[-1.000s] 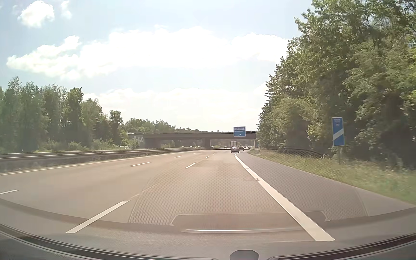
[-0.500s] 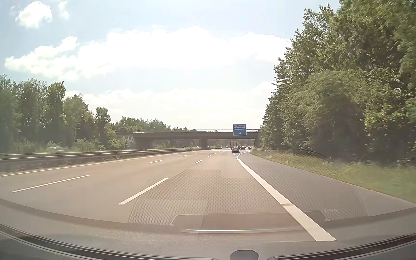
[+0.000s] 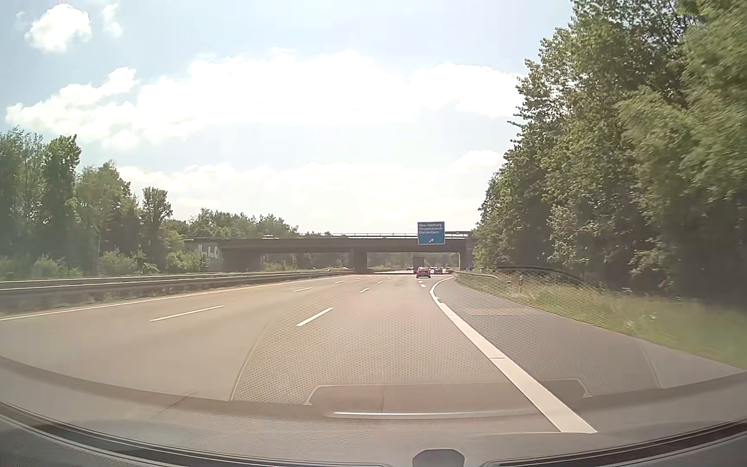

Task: Follow the waypoints while adhering to traffic rules and regulations

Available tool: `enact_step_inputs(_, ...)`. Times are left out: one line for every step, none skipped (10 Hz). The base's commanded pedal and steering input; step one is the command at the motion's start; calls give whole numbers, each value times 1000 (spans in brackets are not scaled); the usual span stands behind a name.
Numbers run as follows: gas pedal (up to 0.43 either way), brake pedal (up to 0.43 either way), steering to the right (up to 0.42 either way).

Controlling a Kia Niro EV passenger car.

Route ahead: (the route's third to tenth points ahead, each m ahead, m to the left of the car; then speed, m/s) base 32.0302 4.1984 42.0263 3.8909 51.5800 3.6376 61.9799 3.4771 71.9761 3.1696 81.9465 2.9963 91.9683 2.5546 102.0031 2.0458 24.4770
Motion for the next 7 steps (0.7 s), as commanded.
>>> enact_step_inputs(110, 30, 5)
enact_step_inputs(110, 30, 5)
enact_step_inputs(110, 30, 5)
enact_step_inputs(110, 30, 6)
enact_step_inputs(110, 30, 7)
enact_step_inputs(110, 30, 7)
enact_step_inputs(110, 30, 8)
